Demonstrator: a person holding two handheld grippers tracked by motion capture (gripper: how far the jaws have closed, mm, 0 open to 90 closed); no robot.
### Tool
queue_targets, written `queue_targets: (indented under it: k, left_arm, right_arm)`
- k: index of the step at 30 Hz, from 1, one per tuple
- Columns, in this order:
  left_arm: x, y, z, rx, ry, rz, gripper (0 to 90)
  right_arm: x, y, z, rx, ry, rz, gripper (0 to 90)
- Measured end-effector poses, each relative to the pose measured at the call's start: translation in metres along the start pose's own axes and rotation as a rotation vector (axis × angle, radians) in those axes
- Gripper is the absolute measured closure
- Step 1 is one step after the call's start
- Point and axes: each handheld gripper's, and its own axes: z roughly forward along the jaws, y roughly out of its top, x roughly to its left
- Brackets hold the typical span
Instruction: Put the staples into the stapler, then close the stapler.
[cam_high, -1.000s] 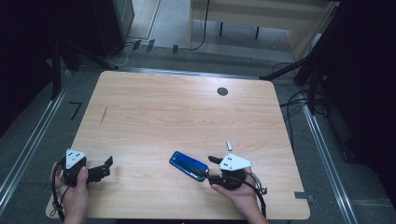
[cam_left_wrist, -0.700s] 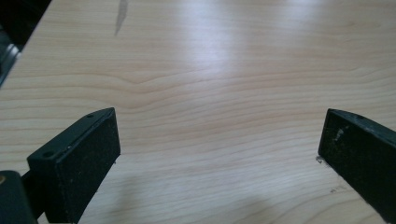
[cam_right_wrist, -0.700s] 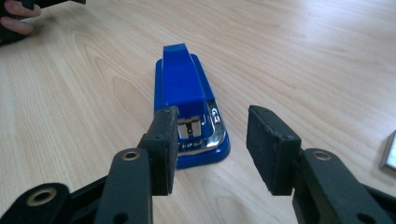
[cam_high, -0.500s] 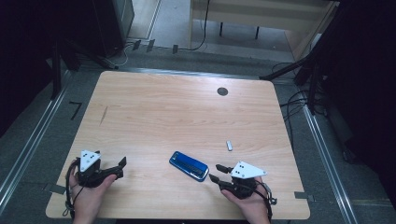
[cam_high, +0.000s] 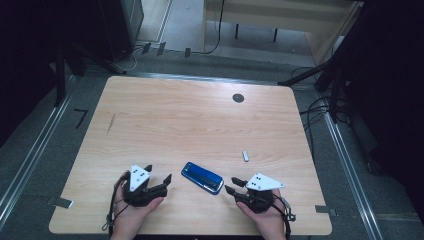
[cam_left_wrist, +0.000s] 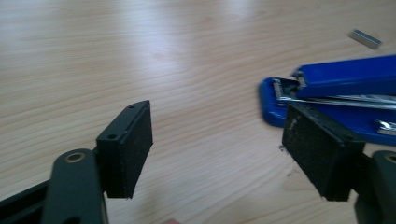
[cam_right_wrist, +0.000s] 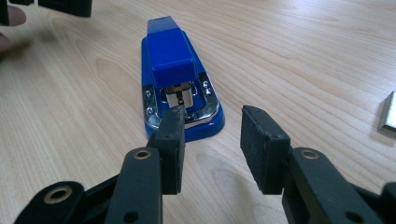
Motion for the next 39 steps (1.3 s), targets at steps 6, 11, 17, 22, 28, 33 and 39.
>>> queue_targets:
  k: [6, 11, 17, 22, 28, 33, 39]
  left_arm:
    - [-0.031, 0.009, 0.014, -0.014, -0.039, 0.049, 41.7]
    - [-0.04, 0.014, 0.021, -0.003, -0.077, 0.053, 59.6]
    - [-0.051, 0.011, 0.028, -0.003, -0.116, 0.105, 76.4]
    - [-0.056, 0.008, 0.032, 0.042, -0.185, 0.122, 86.2]
    - [-0.063, 0.004, 0.038, 0.08, -0.194, 0.173, 90.0]
    - [-0.067, 0.006, 0.042, 0.106, -0.219, 0.174, 90.0]
    - [-0.07, 0.008, 0.046, 0.091, -0.244, 0.171, 90.0]
  right_arm:
    - [0.002, 0.002, 0.0, -0.009, -0.008, 0.006, 63.4]
    - [0.001, 0.001, 0.0, 0.004, 0.002, 0.008, 66.6]
    - [0.002, 0.001, 0.005, 0.021, 0.025, 0.015, 73.4]
    - [0.008, 0.003, 0.012, 0.038, 0.055, 0.005, 80.9]
    - [0.014, 0.003, 0.019, 0.057, 0.062, -0.014, 86.4]
    - [0.013, 0.003, 0.02, 0.066, 0.062, -0.013, 87.2]
    - [0.011, 0.003, 0.018, 0.081, 0.042, 0.003, 90.0]
